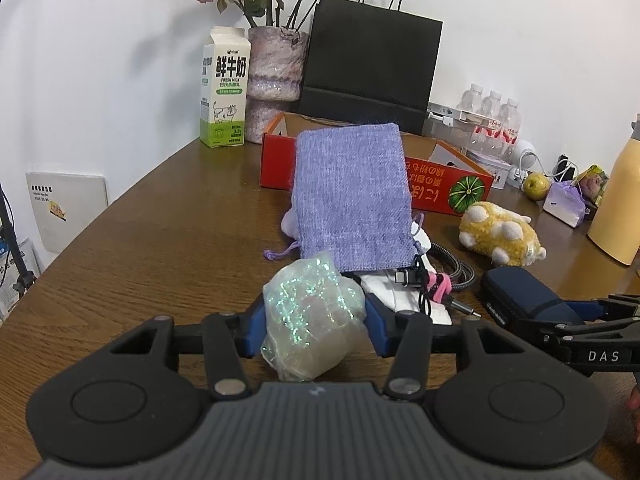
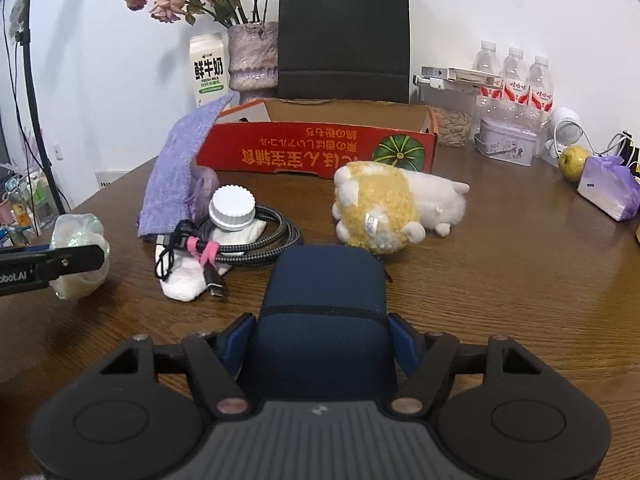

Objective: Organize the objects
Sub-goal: 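Grasp the clear plastic bag with the left gripper while the right grasps the dark blue case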

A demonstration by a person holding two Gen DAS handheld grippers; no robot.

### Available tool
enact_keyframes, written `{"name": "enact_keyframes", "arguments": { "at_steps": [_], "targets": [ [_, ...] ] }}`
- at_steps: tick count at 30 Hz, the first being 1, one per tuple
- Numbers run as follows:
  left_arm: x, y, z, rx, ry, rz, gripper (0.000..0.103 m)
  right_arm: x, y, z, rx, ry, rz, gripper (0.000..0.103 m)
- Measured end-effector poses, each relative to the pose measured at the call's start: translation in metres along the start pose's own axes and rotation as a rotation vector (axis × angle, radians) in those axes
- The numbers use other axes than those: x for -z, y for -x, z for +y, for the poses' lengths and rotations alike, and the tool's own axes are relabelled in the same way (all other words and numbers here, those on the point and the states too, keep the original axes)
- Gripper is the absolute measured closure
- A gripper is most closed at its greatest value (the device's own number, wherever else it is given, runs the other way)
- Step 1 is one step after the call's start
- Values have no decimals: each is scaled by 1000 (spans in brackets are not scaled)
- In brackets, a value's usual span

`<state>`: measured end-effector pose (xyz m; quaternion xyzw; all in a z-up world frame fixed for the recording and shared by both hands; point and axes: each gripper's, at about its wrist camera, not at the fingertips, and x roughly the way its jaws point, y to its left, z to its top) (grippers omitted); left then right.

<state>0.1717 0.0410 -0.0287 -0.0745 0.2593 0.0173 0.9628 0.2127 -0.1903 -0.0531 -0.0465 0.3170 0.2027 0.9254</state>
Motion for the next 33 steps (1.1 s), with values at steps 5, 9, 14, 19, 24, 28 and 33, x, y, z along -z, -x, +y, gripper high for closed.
{"name": "enact_keyframes", "arguments": {
  "at_steps": [5, 9, 14, 19, 24, 28, 33],
  "targets": [
    [-2, 7, -5, 5, -6, -24, 53, 1, 6, 0, -29, 6, -12, 35],
    [-3, 11, -8, 12, -8, -28, 53, 1, 12, 0, -30, 3, -25, 35],
    [-5, 15, -13, 22, -18, -39, 53, -3, 23, -1, -29, 4, -53, 36],
    [-9, 19, -18, 34, -22, -53, 53, -6, 31, 0, -36, 9, -74, 39],
    [-10, 21, -22, 43, -33, -63, 53, -9, 33, 1, -47, 29, -67, 51],
    [-8, 20, -21, 43, -30, -54, 53, -6, 22, 0, -50, 24, -20, 37],
    [-6, 20, -16, 35, -22, -46, 53, 1, 1, 6, -48, 31, 59, 20]
  ]
}}
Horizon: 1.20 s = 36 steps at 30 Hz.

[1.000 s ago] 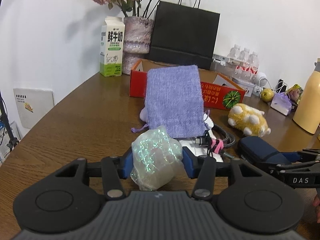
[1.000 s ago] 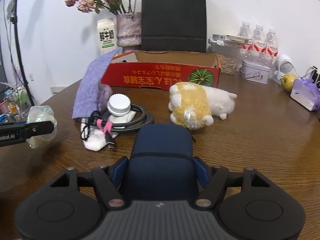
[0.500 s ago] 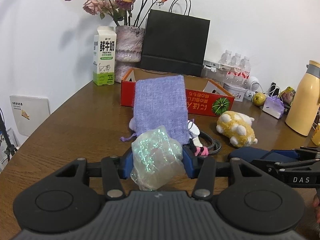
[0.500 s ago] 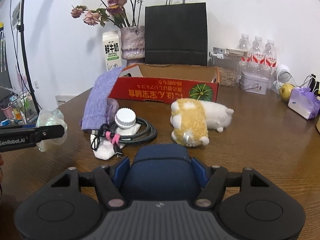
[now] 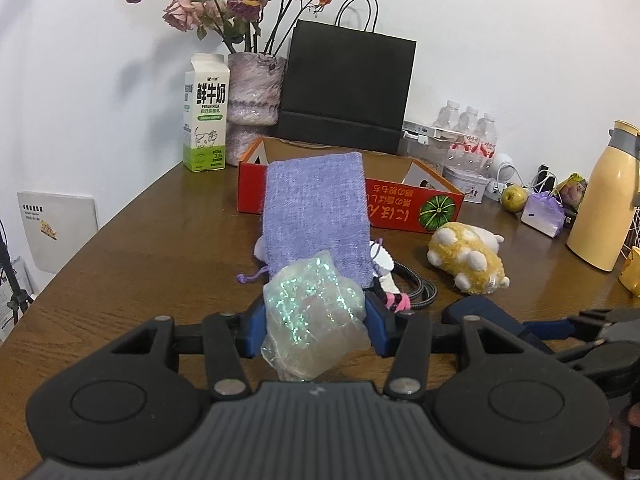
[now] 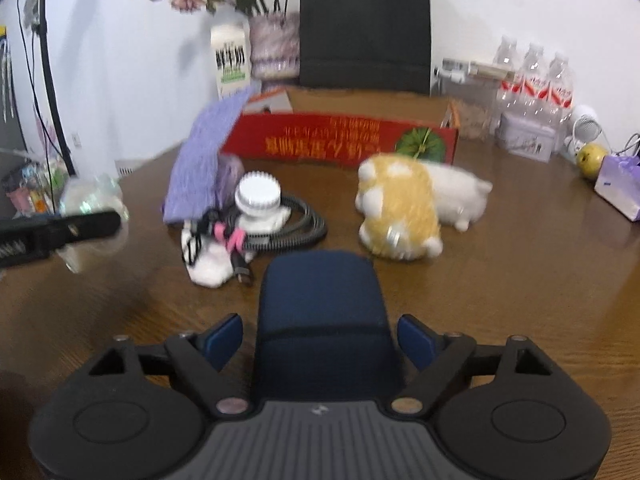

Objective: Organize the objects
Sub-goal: 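Grasp the clear plastic bag with the left gripper while the right grasps the dark blue case, then carry the plastic bag and dark blue case with both grippers toward the box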

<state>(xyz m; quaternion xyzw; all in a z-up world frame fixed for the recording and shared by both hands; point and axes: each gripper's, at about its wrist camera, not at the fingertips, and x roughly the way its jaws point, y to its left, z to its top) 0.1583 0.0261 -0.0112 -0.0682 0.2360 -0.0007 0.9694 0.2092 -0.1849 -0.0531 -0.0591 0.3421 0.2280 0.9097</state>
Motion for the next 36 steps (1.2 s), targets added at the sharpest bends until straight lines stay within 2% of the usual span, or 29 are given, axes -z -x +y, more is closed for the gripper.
{"name": "enact_keyframes", "arguments": {
  "at_steps": [1, 2, 3, 7, 20, 30, 36],
  "targets": [
    [0, 0, 1, -1, 2, 2, 53, 2, -2, 2, 11, 14, -7, 22],
    [1, 0, 2, -1, 3, 4, 53, 4, -2, 4, 23, 26, -20, 30],
    [1, 0, 3, -1, 4, 6, 53, 4, 0, 3, 18, 24, -27, 34],
    [0, 0, 3, 2, 3, 1, 53, 4, 6, 5, 35, 57, -49, 38],
    [-32, -1, -12, 31, -35, -55, 53, -32, 24, 1, 28, 53, -146, 39],
    [-81, -27, -22, 29, -23, -98, 54, -80, 20, 1, 21, 34, -230, 39],
    [-104, -51, -26, 21, -2, -112, 55, -104, 4, -3, 18, 18, -258, 39]
  ]
}}
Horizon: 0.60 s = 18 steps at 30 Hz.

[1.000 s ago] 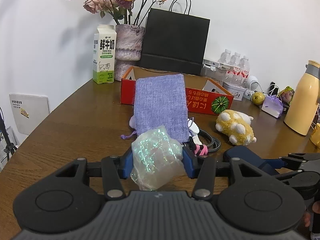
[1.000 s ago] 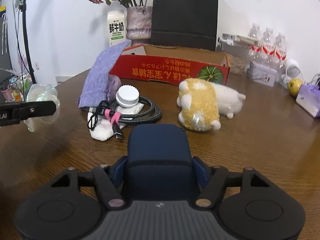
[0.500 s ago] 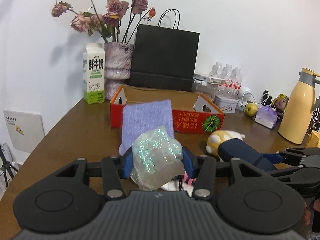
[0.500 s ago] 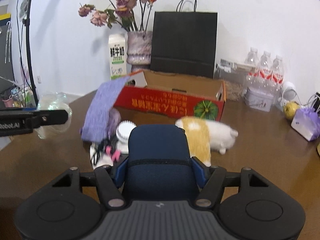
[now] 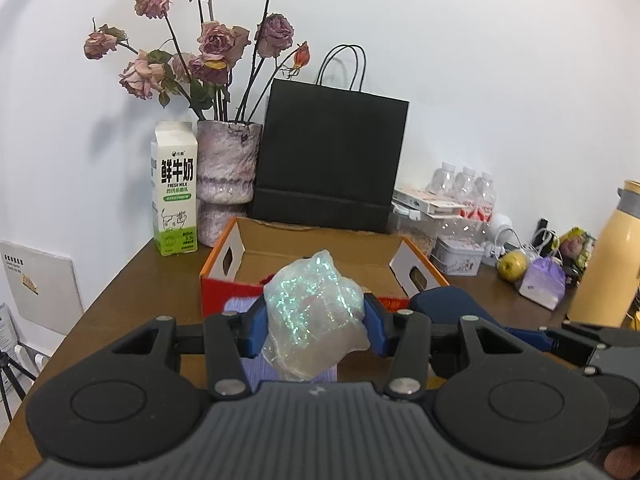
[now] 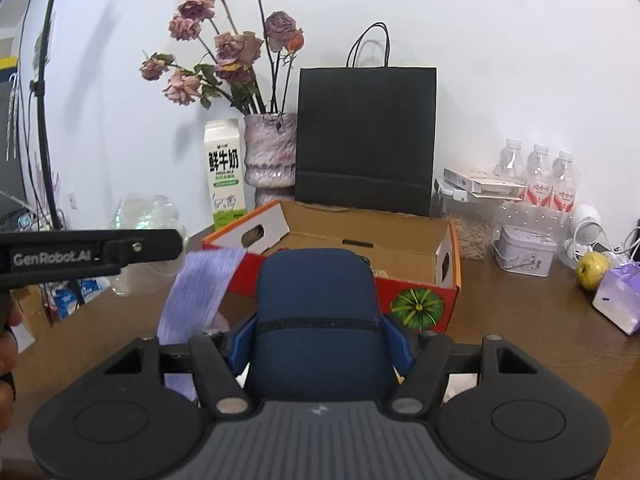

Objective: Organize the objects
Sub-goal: 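Carry the plastic bag and dark blue case with both grippers toward the box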

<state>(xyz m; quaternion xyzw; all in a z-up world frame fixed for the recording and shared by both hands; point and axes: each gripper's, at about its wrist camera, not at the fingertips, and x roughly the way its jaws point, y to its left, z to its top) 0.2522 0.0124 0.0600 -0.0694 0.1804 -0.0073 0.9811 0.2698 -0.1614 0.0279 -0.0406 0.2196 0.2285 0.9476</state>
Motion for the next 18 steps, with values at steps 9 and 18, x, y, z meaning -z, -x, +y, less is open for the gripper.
{"name": "enact_keyframes", "arguments": {
  "at_steps": [9, 18],
  "targets": [
    [-23, -36, 3, -27, 32, -39, 55, -23, -39, -15, -4, -37, -40, 39],
    [-40, -75, 8, -16, 32, -24, 55, -40, -77, -26, -23, -40, -51, 39]
  ]
}}
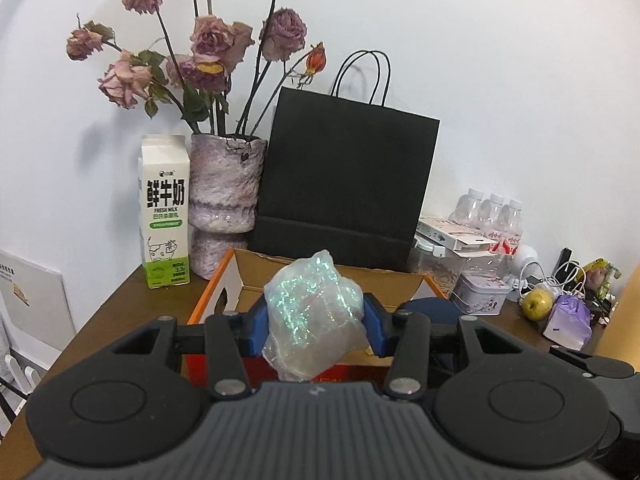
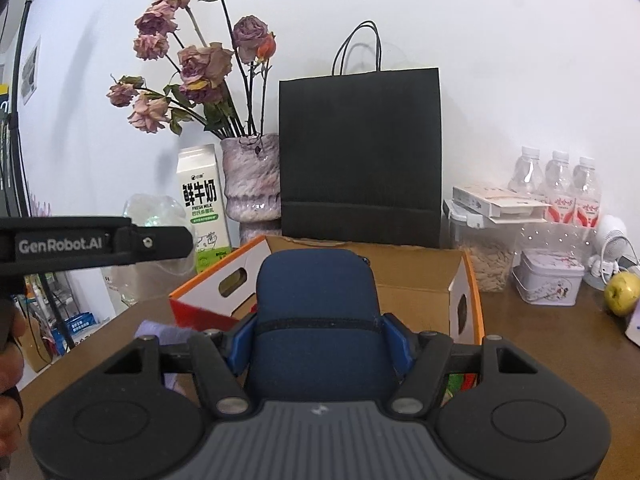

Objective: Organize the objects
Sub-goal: 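Carry the plastic bag and dark blue case with both grippers toward the box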

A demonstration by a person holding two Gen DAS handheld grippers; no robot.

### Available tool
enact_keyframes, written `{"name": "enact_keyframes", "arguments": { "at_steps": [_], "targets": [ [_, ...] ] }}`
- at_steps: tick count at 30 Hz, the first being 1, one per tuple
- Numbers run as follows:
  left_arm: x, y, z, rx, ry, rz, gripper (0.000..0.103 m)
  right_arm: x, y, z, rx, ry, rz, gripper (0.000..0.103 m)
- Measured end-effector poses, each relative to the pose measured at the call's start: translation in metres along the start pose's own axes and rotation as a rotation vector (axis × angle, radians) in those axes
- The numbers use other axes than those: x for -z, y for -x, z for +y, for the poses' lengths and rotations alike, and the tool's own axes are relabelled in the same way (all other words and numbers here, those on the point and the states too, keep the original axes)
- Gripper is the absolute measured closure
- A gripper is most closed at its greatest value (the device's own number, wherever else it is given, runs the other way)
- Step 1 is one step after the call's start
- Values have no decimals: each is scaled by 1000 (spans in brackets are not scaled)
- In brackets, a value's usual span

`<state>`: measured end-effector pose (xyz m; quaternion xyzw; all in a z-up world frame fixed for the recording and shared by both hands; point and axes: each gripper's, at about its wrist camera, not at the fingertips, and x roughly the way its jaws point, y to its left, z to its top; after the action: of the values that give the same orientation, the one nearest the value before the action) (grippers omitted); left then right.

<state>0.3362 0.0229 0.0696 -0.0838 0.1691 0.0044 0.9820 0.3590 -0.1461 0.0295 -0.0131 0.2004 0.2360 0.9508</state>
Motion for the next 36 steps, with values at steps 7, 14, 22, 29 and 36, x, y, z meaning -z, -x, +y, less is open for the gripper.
{"name": "enact_keyframes", "arguments": {
  "at_steps": [7, 14, 22, 29, 36],
  "targets": [
    [-14, -28, 4, 3, 10, 4, 55, -13, -22, -7, -3, -1, 1, 39],
    [-28, -53, 6, 15, 14, -7, 55, -25, -44, -14, -8, -4, -2, 39],
    [-39, -86, 10, 18, 11, 3, 55, -39, -73, -23, 2, -5, -3, 39],
    [-41, -118, 11, 9, 6, 51, 55, -44, -101, -33, 9, -18, 33, 39],
    [-40, -141, 15, 6, 15, 93, 55, -41, -122, -42, 28, -38, 71, 39]
  ]
}}
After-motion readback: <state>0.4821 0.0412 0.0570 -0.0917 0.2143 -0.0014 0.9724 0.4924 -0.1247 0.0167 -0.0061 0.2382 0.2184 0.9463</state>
